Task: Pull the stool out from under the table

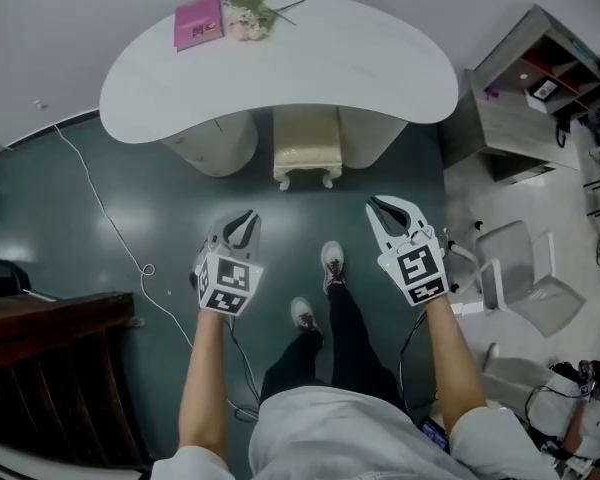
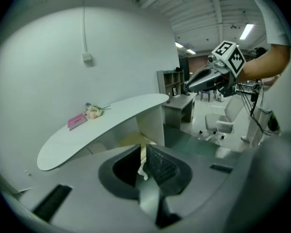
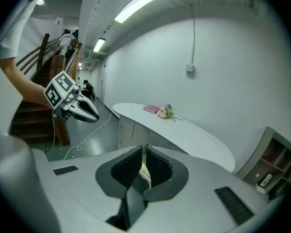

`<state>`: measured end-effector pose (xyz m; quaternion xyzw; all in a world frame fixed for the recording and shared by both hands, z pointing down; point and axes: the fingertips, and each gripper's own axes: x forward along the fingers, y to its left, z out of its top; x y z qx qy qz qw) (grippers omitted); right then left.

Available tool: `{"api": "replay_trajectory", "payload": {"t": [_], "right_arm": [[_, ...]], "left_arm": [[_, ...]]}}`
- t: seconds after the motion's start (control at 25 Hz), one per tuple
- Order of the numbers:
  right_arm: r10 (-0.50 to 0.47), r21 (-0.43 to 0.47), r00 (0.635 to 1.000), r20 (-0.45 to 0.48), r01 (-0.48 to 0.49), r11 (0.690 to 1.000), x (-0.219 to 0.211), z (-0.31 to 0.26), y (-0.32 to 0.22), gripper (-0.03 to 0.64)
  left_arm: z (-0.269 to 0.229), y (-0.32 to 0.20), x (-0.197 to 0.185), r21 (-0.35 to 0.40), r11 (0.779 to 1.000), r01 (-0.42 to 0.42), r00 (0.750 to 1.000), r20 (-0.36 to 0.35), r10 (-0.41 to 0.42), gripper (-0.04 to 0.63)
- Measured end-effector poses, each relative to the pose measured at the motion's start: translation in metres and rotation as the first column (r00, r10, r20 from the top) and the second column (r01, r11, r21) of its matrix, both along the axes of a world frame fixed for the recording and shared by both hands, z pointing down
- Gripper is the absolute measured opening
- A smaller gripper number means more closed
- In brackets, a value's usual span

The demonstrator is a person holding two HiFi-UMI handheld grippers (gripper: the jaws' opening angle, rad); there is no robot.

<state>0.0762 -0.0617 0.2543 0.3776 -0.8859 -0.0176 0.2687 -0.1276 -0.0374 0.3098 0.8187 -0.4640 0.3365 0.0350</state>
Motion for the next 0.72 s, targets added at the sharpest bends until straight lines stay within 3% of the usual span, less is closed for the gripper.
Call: {"api": "replay_trajectory", "payload": {"t": [0.12, 0.24, 0.36, 0.72], "right_arm": [[0.013, -0.027, 1.000, 0.009, -0.013, 1.000, 0.005, 0.052, -0.044, 0.019], [0.005, -0.079, 1.000, 0.005, -0.005, 0.997, 0.002, 0.113, -0.086, 0.141], [-0.014, -0.101, 1.000, -0.008, 0.013, 0.995, -0.006, 0.168, -0.117, 0.157], [-0.022, -0.170, 0.998, -0.051, 0.013, 0.985, 0.001, 0.336, -0.186, 0.239]], "left_arm": [[0.050, -0.038, -0.012, -0.023, 0.999, 0.024, 1.000, 0.004, -0.023, 0.020], [0.106, -0.078, -0.025, -0.052, 0.997, 0.057, 0.998, -0.010, -0.058, 0.022], [0.160, -0.107, -0.028, -0.082, 0.994, 0.069, 0.997, -0.036, -0.072, 0.134], [0.320, -0.173, -0.022, -0.144, 0.987, 0.068, 0.997, -0.014, -0.071, 0.176]]}}
